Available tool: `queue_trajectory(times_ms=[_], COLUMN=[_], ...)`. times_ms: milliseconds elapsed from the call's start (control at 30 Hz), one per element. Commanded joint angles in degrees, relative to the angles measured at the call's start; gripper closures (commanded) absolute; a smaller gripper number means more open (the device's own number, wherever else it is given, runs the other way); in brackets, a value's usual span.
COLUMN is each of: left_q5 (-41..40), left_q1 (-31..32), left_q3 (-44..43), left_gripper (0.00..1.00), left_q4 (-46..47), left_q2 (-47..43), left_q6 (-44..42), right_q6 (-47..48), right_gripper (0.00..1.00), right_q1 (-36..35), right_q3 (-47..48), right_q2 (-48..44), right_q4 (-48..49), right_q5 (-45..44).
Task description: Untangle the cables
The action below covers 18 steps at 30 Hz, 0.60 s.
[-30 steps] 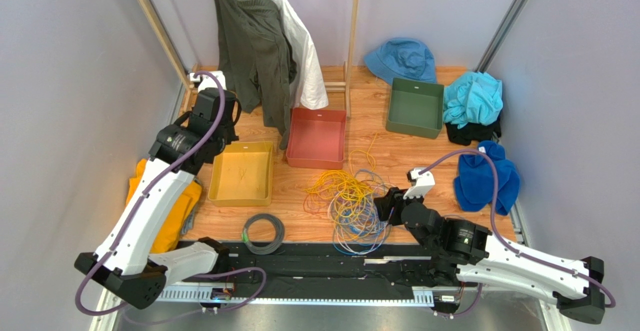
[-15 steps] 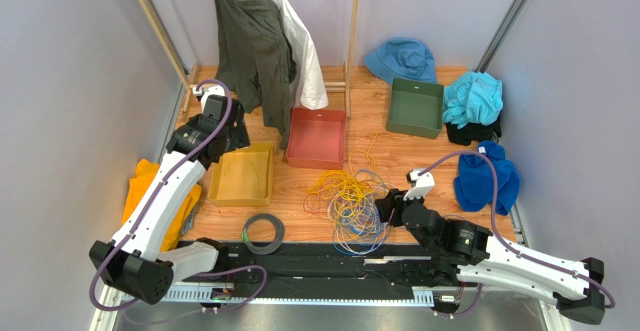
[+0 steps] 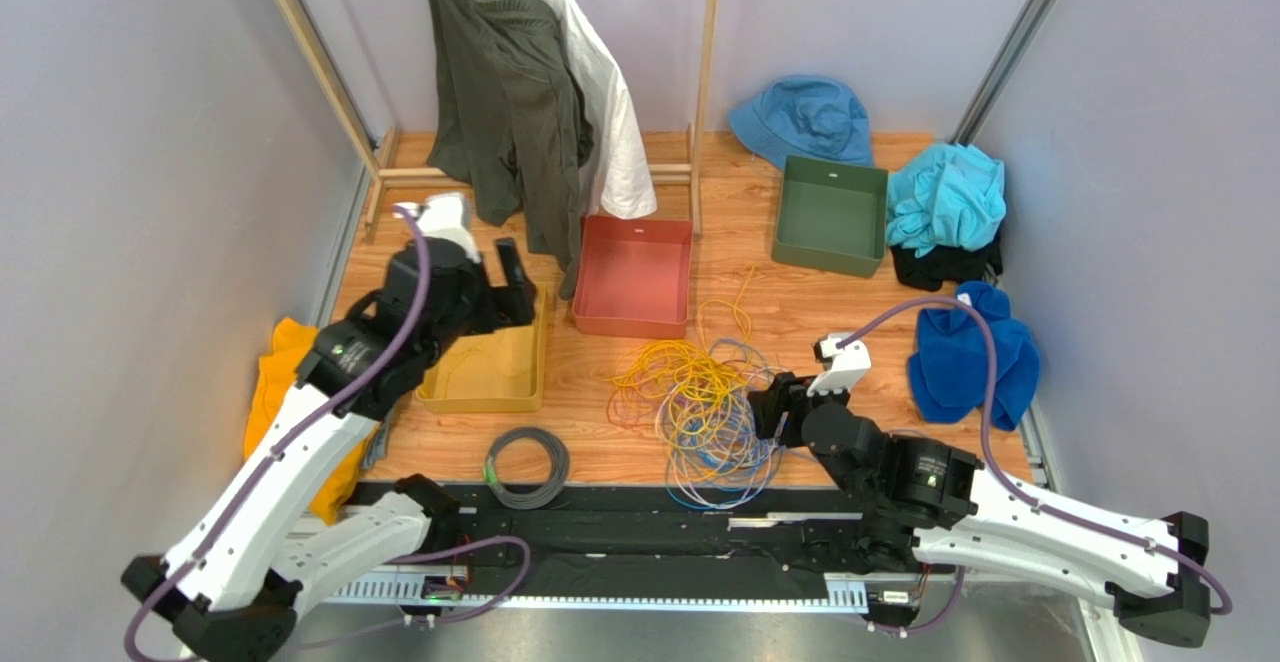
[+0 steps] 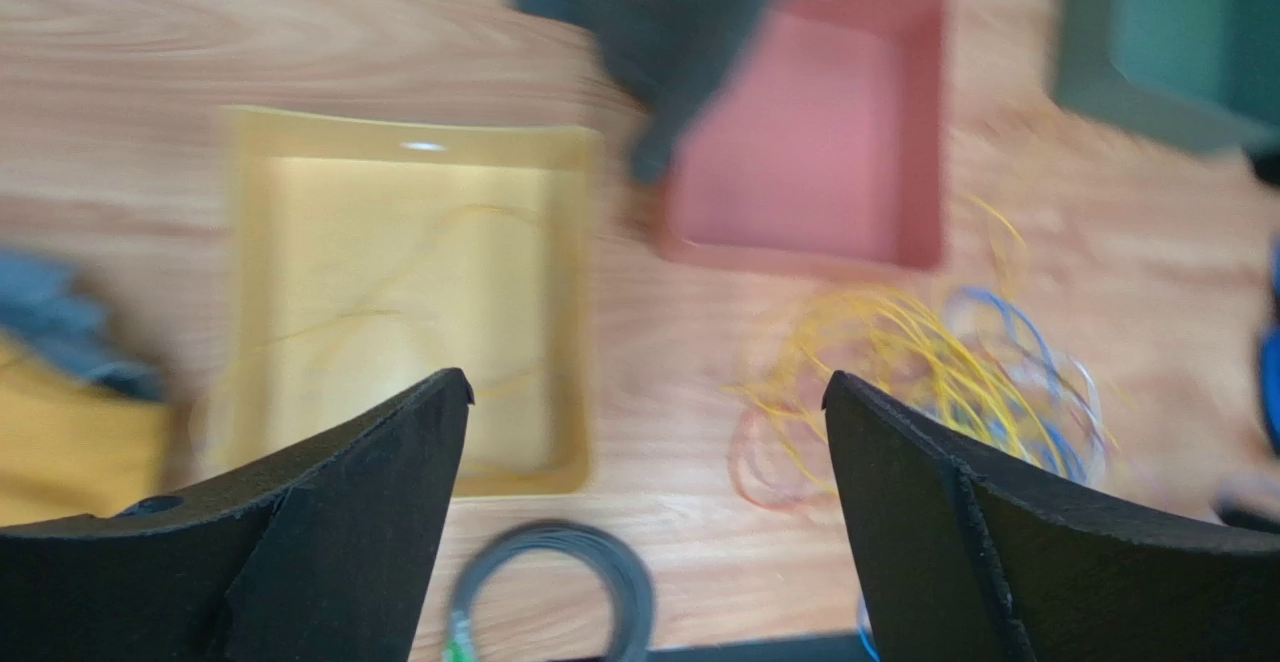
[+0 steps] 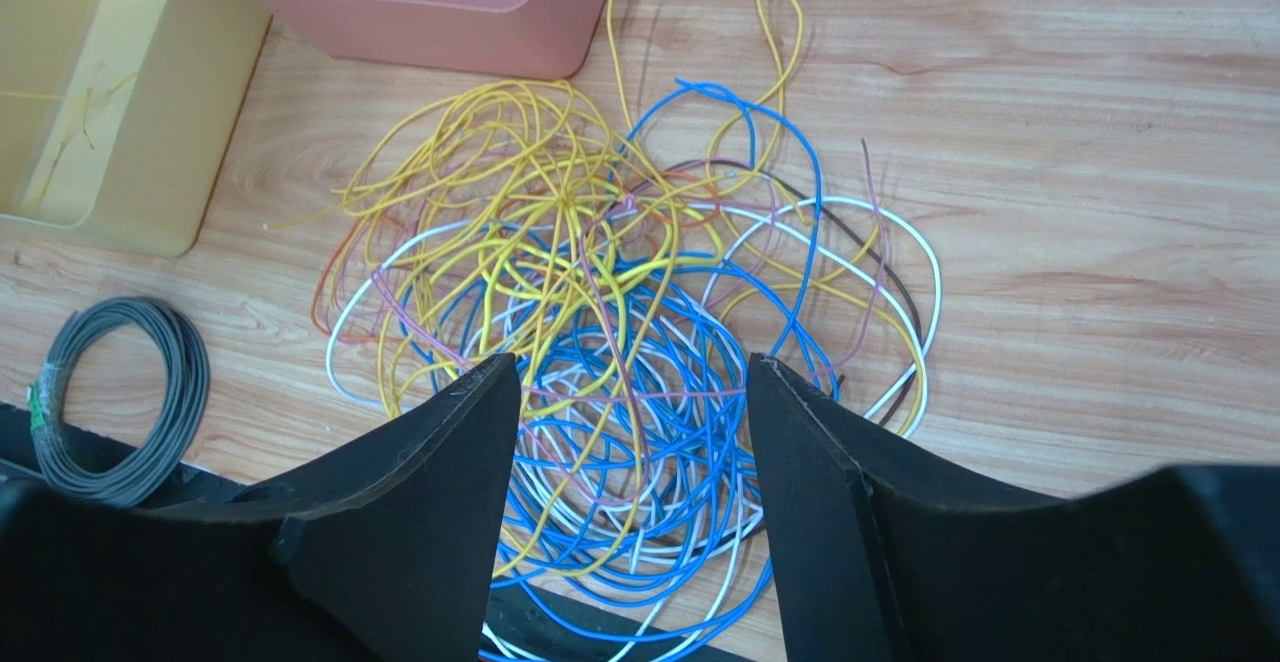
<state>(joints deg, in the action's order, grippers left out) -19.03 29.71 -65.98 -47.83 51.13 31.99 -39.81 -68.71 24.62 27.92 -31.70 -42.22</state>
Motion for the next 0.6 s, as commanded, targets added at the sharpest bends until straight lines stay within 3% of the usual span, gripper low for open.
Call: queue_trajectory(times_ms=[0, 167, 567], left_q5=[9.26, 11.73, 14.36], left_q1=[8.24, 14.31, 16.51], left_q3=[4.88, 8.93, 12.1], left_gripper=[0.06, 0.11, 0.15], left_q4=[12.22, 23.2, 33.67], left_q2=[6.59, 15.64, 33.13], left_q6=[1.76, 2.64, 5.54], right_q6=[1.84, 2.11, 1.67], right_gripper=[0.38, 0.39, 0.41], right_q1=[-0.11, -0.11, -0.11], right_q3=[3.85, 6.4, 5.17], right_q2=[-0.33, 2.22, 3.02], right_q4=[3.58, 0.5, -0.46], right_q5=[-1.65, 0.73, 1.7])
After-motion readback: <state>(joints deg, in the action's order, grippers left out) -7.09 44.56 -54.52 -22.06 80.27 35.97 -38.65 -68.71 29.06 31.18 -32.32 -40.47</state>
